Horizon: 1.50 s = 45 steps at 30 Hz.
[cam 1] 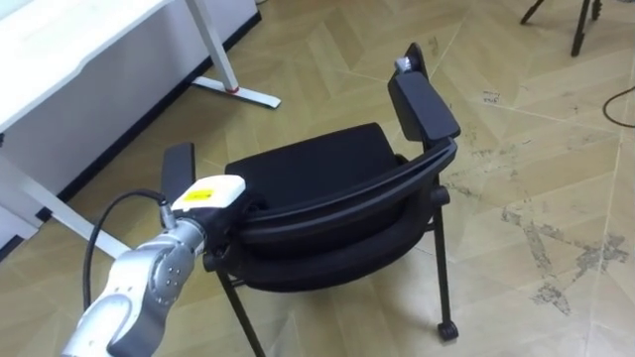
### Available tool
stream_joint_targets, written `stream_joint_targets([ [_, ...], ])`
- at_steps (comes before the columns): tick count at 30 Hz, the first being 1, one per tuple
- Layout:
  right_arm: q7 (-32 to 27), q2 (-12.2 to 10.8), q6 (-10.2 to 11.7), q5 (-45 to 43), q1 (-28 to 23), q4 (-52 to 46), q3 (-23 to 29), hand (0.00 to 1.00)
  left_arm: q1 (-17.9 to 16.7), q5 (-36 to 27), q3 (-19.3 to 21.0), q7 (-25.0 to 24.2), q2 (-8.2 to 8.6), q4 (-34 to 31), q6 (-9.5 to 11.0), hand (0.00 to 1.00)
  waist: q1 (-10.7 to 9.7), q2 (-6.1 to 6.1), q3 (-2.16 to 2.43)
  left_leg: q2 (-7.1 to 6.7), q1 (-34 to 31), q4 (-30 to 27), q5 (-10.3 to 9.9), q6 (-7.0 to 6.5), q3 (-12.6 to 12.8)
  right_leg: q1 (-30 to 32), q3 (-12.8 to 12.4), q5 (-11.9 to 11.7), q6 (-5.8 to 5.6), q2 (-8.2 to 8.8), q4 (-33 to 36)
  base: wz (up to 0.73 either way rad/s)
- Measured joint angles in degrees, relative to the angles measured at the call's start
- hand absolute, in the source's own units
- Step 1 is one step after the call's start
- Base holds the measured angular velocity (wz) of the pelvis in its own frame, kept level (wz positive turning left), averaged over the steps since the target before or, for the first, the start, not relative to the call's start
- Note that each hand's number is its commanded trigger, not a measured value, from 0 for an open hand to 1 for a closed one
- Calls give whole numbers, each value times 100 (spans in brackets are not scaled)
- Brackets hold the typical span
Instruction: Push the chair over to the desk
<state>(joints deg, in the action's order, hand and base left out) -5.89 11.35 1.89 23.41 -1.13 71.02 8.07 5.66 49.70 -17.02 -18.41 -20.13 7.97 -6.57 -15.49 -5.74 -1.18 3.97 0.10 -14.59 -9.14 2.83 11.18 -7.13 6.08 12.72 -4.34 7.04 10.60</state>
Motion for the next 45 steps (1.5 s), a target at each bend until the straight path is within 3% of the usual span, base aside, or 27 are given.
stream_joint_targets([
  [5, -26, -6, 0, 76, -4, 3, -2, 0, -46, 0, -25, 338, 14, 3, 90, 100, 11, 52, -17, -1, -4, -1, 0, 0, 1, 9, -5, 0, 0, 0, 4, 0],
  [18, -23, 33, 2, -152, -86, -301, 81, 0, -49, 63, -160, 658, 73, 4, 97, 100, 7, 132, 41, -1, -11, 13, 0, 0, 27, 21, -44, -1, 0, -2, 19, 0],
  [25, -235, 383, 17, -1956, -15, -982, 202, 0, -48, 116, -119, 658, 49, 4, 151, 100, 67, 343, 80, 0, 3, 21, 0, 0, 34, 32, -35, -2, 0, -2, 76, 0],
  [27, -356, 487, -17, -2557, -12, -1458, 201, 0, -25, 134, -113, 657, 26, 4, 168, 100, 119, 376, 75, 5, -3, 12, 0, 0, 68, 80, -78, -2, 0, -2, 118, -11],
  [30, -491, 665, 13, -3490, 257, -2026, 152, 0, 31, 193, -112, 650, 1, 5, 186, 100, 164, 469, 27, 13, -3, 3, 0, -2, 117, 127, -124, -2, 0, -1, 168, -7],
  [35, -733, 778, 19, -4752, 607, -2949, -21, 0, 174, 214, -158, 640, -78, 3, 340, 100, 313, 552, 37, 23, -57, -17, 6, -12, 141, 202, -138, -1, -2, -1, 209, -1],
  [39, -824, 874, -14, -5419, 734, -3540, -292, 0, 259, 222, -244, 641, -77, 4, 366, 100, 449, 561, 41, 27, -68, -8, 6, -11, 158, 231, -151, -1, -1, -1, 204, -1],
  [41, -821, 873, -27, -5981, 660, -4292, -386, 0, 261, 230, -243, 637, -84, -23, 428, 100, 497, 551, 47, 30, -97, -6, 5, -11, 167, 258, -154, -1, -2, -2, 202, 0],
  [45, -818, 905, 1, -6273, 730, -5033, -683, 0, 278, 214, -272, 634, -113, -63, 487, 100, 587, 565, 55, 35, -106, 17, 5, -10, 179, 308, -157, -2, 0, -1, 239, -4],
])
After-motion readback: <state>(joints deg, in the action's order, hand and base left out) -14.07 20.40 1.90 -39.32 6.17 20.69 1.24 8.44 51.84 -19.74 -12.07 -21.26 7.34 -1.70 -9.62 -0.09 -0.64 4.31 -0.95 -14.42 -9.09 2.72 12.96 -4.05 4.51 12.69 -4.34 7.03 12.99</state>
